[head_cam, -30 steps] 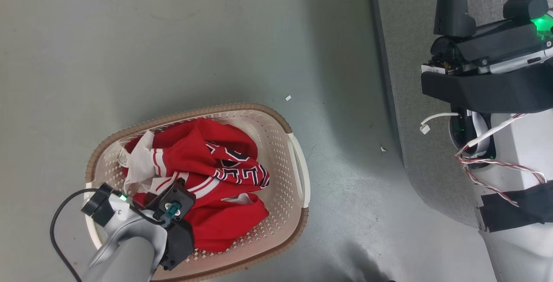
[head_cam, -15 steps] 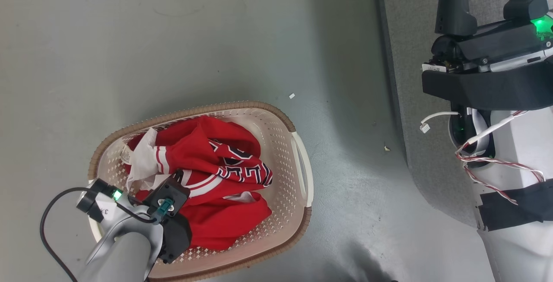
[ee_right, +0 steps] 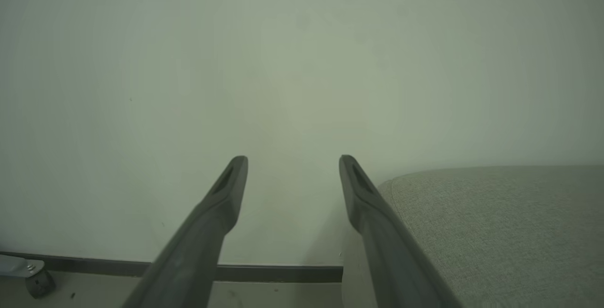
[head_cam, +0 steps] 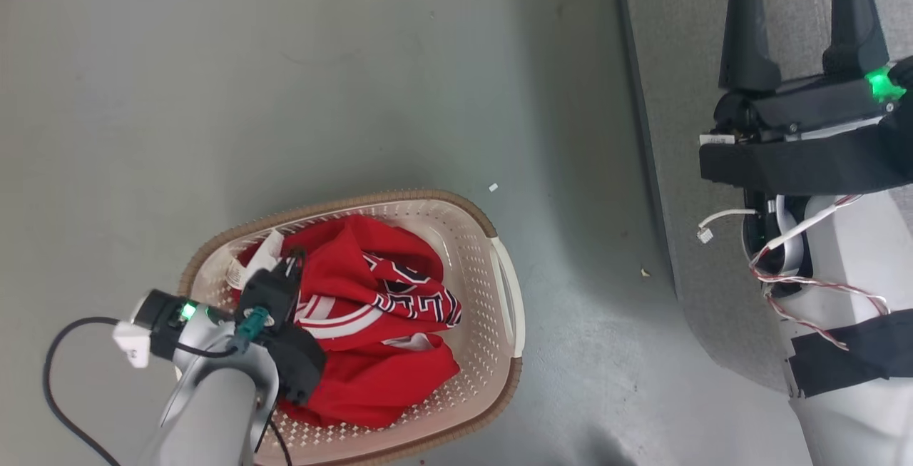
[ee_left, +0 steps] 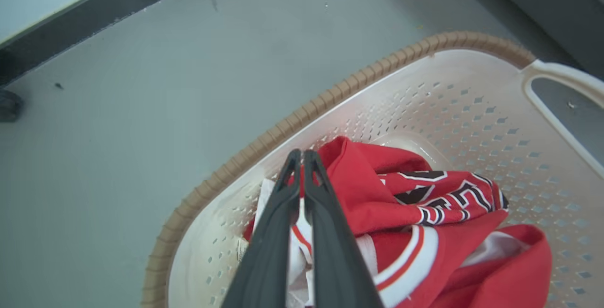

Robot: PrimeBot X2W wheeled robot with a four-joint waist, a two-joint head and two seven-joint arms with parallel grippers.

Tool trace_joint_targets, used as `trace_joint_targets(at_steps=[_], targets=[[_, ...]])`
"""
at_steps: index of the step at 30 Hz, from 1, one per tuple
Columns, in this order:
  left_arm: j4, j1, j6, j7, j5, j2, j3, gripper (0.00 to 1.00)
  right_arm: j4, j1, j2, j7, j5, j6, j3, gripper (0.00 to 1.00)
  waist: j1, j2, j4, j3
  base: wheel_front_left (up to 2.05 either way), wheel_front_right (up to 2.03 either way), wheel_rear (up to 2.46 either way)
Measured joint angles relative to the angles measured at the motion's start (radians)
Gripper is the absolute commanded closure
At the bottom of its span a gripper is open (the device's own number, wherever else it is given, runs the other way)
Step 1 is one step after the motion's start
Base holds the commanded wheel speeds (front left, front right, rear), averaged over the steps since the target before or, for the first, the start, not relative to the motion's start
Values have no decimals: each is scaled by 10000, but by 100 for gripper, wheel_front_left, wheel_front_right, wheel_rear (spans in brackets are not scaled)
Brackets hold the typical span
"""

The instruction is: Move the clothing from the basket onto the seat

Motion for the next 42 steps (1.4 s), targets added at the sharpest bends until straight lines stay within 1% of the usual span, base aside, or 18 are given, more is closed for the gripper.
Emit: trace_joint_targets(at_steps=[1,2,3,4,5,8,14,22,26,32,42], targets=[[-196,2,46,-2,-107,-15,81,63,46,57,-4,0,0,0,-10,0,0,0,26,-83,0,0,0],[-387,7,84,-2,-194,-33,159,52,77,117,-8,0,0,2,-13,0,0,0,52,-168,0,0,0],[-571,13,90,-2,-255,-63,255,29,134,180,-8,0,0,2,-19,0,0,0,78,-258,0,0,0],[-756,59,127,-2,-301,-92,334,12,213,223,-12,0,0,2,-27,0,0,0,104,-348,0,0,0],[-934,114,161,-2,-370,-105,408,0,261,271,-13,0,0,2,-33,0,0,0,129,-441,0,0,0],[-1235,207,176,-2,-646,-132,589,0,320,419,-10,0,0,4,-35,0,0,0,179,-637,0,0,0],[-2270,489,366,-4,-963,-127,1093,0,629,911,8,0,-2,84,-8,0,0,0,301,-1281,0,0,0],[-3331,1221,637,-4,-1423,-128,1664,0,1195,1884,40,2,-13,105,63,0,-1,0,397,-2264,0,0,0],[-3820,1882,894,-4,-1507,-132,1988,0,1465,2733,67,2,-12,150,65,0,-1,0,434,-2931,0,0,0],[-4424,2743,1114,-4,-1733,-203,2305,0,1599,3727,121,4,-2,176,105,0,0,0,462,-3755,0,0,0],[-5342,4151,1221,-4,-1852,-238,2552,0,1578,5080,232,4,-2,174,332,0,-1,-1,460,-5129,0,0,0]])
